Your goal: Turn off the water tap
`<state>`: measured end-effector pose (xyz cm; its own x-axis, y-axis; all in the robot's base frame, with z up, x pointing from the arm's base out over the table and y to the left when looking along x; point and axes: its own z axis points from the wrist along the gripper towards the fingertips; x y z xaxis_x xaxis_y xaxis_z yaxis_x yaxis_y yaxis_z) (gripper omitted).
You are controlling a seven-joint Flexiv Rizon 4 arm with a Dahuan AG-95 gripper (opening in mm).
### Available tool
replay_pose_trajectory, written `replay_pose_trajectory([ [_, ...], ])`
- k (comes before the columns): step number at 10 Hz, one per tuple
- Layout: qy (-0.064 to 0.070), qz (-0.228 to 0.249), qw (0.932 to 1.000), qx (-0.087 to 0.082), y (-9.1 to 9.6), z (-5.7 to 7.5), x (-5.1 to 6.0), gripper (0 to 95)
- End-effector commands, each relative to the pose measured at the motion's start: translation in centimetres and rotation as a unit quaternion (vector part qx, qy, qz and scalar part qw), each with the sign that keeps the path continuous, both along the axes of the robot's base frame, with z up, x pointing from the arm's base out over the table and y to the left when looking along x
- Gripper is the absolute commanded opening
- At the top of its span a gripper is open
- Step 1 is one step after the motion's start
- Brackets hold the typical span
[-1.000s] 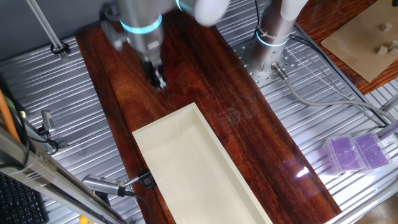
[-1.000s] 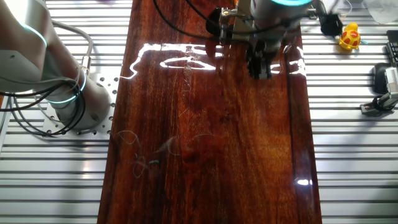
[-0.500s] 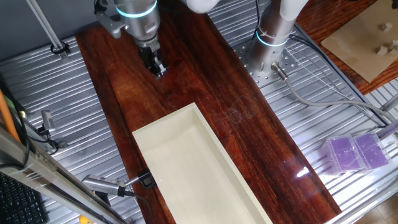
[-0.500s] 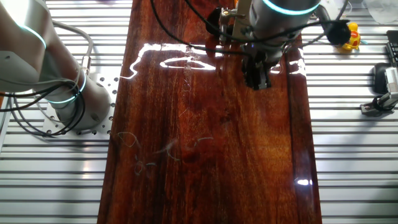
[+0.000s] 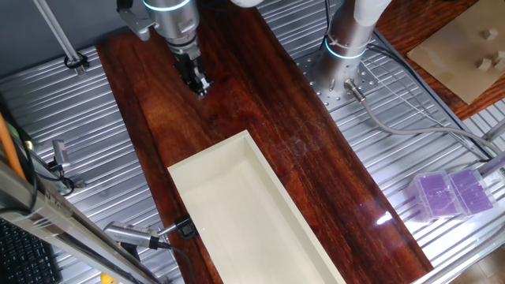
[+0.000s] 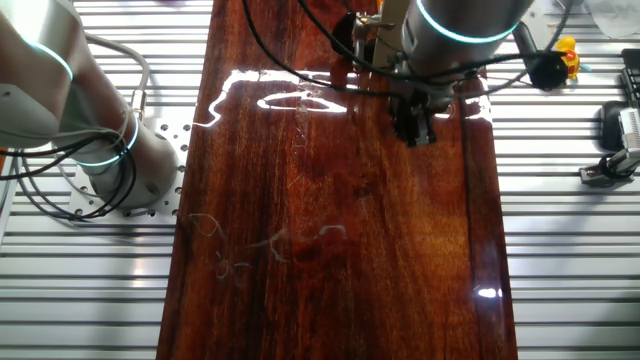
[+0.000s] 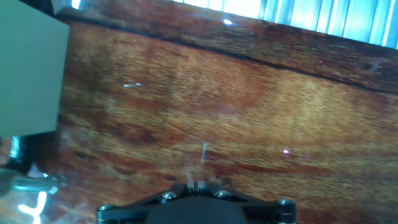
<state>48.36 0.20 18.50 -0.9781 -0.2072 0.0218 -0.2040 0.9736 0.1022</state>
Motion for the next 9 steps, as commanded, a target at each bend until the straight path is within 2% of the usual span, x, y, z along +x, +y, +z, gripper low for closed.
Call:
replay_pose_trajectory([
  [1,-0.001,-0.005,1.0000,0.000,1.4,0.1,0.3,0.0],
  [3,-0.004,-0.014,0.9999,0.001,3.7,0.3,0.6,0.0],
  [6,-0.001,-0.006,1.0000,0.004,3.4,0.6,0.6,0.0],
  [7,0.002,0.005,1.0000,0.003,3.4,0.6,0.6,0.0],
  [8,0.011,0.047,0.9988,0.000,3.4,0.6,0.6,0.0],
  [9,0.010,0.071,0.9975,0.002,3.4,0.6,0.6,0.0],
])
